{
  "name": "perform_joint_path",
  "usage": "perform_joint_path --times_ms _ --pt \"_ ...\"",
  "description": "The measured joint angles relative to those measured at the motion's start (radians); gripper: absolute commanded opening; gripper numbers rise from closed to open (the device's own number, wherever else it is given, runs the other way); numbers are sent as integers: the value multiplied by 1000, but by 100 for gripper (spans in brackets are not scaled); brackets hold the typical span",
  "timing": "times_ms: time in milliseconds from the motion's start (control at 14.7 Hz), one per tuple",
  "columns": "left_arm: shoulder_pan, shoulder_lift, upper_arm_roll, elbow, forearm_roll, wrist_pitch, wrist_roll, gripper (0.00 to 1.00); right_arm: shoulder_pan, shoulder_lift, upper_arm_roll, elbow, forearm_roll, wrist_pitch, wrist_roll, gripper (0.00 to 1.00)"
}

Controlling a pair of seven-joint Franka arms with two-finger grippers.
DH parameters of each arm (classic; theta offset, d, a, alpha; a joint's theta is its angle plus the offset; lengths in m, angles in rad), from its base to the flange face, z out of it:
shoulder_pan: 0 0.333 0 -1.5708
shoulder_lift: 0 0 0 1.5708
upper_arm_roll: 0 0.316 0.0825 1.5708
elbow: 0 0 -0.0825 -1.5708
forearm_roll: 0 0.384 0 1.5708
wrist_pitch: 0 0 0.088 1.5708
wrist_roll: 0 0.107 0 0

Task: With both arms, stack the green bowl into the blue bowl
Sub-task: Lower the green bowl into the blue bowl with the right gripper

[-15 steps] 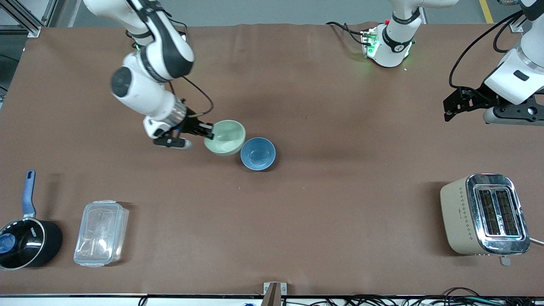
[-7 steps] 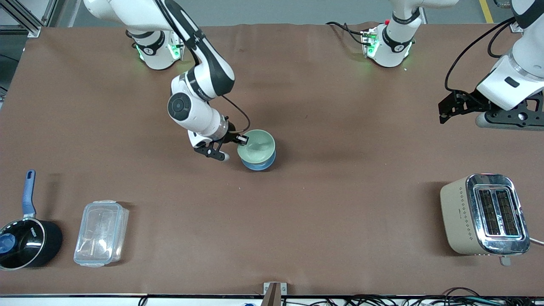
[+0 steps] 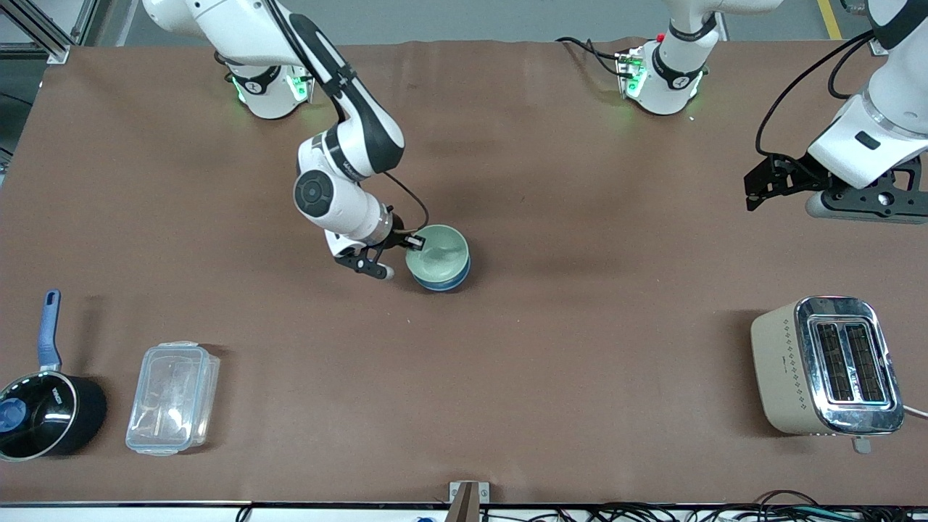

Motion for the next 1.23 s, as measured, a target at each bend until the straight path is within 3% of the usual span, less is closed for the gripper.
perform_joint_path --times_ms 341,682,1023,1227 --pt "-1 7 0 3 0 0 0 100 4 11 -6 3 0 3 2 8" --pt "1 9 0 10 0 1 0 100 3 12 -9 5 8 39 3 1" --pt "3 9 1 20 0 1 0 100 5 19 -8 5 12 63 4 11" --pt "3 10 1 23 0 1 0 100 7 22 -6 5 12 64 4 11"
